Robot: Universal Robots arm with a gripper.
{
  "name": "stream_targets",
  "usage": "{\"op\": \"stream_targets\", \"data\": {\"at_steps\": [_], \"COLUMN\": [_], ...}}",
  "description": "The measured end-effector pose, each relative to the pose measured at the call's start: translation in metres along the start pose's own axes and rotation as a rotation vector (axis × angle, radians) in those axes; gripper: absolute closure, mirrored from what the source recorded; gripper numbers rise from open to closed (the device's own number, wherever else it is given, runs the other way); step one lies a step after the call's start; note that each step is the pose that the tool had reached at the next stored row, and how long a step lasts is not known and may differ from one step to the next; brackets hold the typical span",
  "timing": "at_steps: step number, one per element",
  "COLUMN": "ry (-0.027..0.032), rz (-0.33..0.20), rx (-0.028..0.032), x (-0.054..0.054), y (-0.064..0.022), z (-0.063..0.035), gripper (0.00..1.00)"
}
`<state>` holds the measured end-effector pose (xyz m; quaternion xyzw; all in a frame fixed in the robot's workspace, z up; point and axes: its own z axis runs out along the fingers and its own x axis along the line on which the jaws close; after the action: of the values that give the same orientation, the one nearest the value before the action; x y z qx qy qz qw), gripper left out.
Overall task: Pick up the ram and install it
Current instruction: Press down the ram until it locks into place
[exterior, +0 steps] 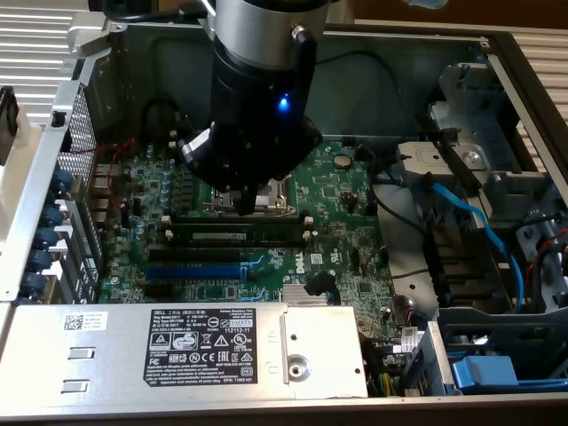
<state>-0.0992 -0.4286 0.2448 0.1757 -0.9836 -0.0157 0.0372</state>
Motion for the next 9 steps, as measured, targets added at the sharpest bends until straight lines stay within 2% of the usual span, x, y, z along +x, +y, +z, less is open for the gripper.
{"op": "stream_targets", "data": {"at_steps": [9], "ry": [0.0034], "rz": [0.067], "rx": [0.0114], "x": [-0.0010], "y": [-0.0003], "z": [-0.0001], "gripper": [0.90]}}
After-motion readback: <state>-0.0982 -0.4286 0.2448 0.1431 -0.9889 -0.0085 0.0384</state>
